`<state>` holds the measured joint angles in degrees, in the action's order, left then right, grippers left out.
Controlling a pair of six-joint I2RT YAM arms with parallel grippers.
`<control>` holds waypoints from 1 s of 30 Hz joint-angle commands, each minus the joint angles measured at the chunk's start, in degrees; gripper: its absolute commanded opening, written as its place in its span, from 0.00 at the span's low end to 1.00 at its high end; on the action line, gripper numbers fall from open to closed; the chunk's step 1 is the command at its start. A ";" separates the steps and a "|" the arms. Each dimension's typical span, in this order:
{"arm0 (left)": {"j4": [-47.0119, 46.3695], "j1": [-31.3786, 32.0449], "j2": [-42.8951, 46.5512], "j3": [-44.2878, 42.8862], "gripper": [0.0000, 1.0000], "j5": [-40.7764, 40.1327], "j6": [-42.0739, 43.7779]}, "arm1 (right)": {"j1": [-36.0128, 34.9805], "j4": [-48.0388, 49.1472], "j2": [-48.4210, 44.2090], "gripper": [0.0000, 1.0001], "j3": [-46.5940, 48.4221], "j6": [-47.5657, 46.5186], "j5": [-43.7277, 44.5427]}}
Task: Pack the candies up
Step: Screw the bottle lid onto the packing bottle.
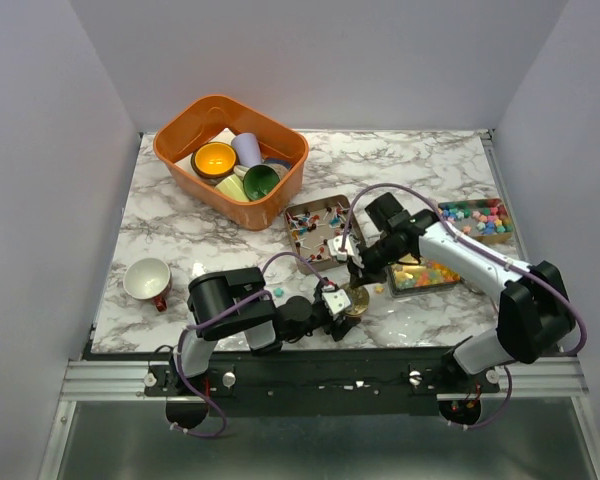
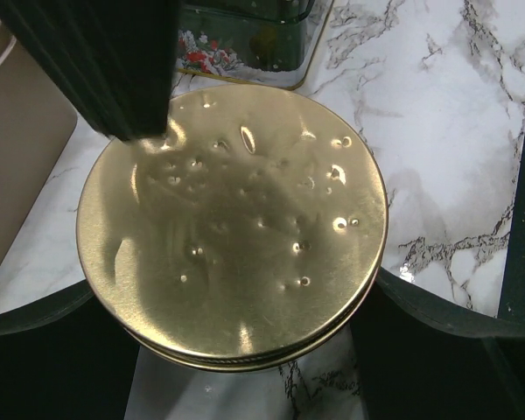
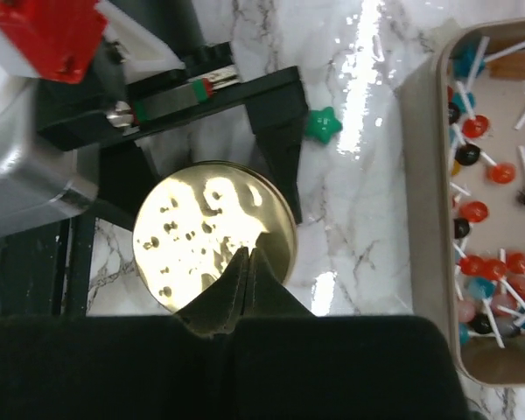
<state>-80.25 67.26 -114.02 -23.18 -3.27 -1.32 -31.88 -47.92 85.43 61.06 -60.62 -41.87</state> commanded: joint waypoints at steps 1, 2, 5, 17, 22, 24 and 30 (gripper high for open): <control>6.33 0.67 -1.82 0.15 0.00 -2.00 2.64 | -2.66 -1.13 -0.79 0.01 -4.36 -3.98 0.46; 6.33 0.59 -1.91 0.06 0.00 -2.35 2.64 | -3.27 -0.69 -0.53 0.01 -4.89 -4.24 1.17; 6.42 0.59 -2.09 -0.02 0.00 -2.71 2.38 | -4.07 1.95 -0.26 0.01 -7.70 -4.07 3.54; 7.12 0.59 -2.53 -0.55 0.00 -3.06 1.94 | -3.98 11.00 -0.35 0.01 -14.55 0.06 9.69; 8.00 0.50 -2.18 -0.73 0.00 -4.46 2.90 | -3.98 12.68 -1.23 0.01 -18.87 -1.34 14.08; 8.35 -0.02 -2.44 -0.81 0.00 -3.77 2.73 | -3.98 12.68 -3.50 0.01 -20.18 -2.04 14.97; 11.08 -1.87 -3.40 -2.40 0.00 -4.73 1.50 | -3.98 10.13 -8.25 0.01 -23.52 -3.71 17.25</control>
<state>-78.72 66.76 -114.43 -24.67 -4.19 -3.25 -35.94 -28.51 75.96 43.83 -62.30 -39.05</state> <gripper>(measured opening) 0.886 0.009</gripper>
